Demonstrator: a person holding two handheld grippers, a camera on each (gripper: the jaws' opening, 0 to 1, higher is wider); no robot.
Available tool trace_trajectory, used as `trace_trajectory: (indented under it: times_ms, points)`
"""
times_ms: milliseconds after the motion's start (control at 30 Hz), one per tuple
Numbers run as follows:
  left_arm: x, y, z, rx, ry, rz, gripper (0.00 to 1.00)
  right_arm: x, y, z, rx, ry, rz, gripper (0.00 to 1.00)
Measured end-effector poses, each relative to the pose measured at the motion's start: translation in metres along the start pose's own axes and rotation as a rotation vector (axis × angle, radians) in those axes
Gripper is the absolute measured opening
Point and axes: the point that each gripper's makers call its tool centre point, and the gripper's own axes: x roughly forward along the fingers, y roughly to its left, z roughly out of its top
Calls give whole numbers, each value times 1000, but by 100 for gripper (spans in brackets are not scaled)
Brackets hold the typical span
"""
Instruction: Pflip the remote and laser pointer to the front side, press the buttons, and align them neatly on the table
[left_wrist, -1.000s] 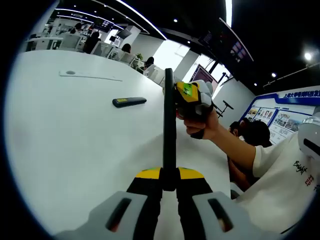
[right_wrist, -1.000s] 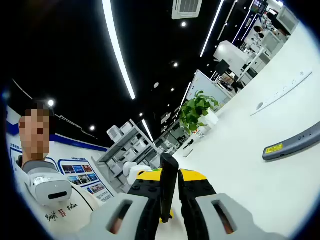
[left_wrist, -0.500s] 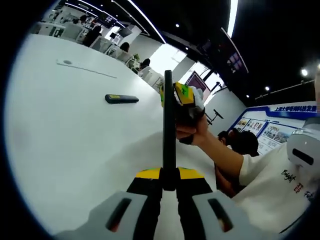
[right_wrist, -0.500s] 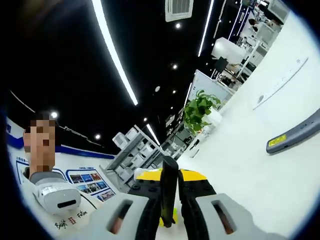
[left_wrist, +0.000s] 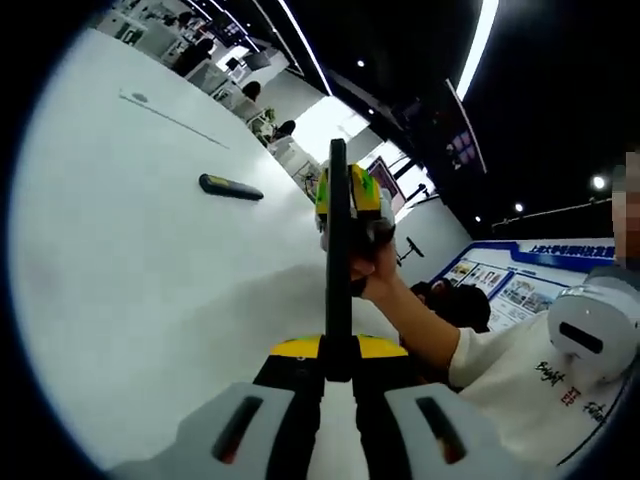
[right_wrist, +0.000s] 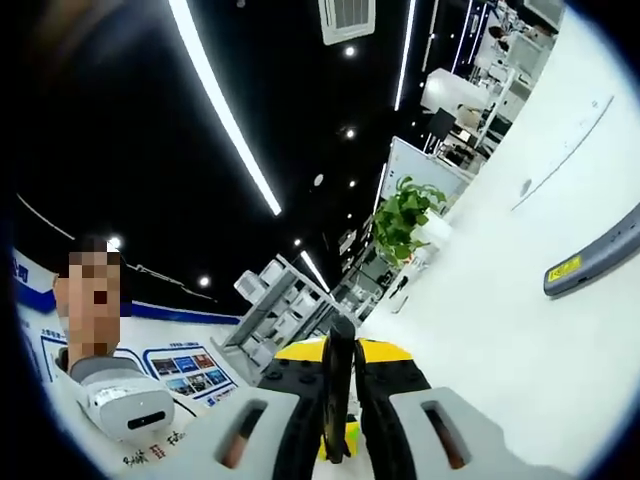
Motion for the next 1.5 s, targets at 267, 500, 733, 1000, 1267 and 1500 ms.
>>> trace_trajectory:
  times_ms: [267,500,733,1000,1267,1500]
  points:
    - [5,-10,-9,3,35,-24,13,7,7,-4,1,19,-2,12]
    - [8,-12,-17,21,61,-17,14,10,9,-9,-18,47,-11,12]
    - [9,-15,-13,4,39,-36,13,7,12,-4,-8,33,10,13]
    - [11,-15,-7,-14,24,-55,12,6,15,-1,0,19,17,13]
    - [11,-8,-8,3,27,-28,12,8,13,-3,4,19,19,15]
    - [9,-5,-9,10,37,-18,12,13,12,-3,19,14,32,16]
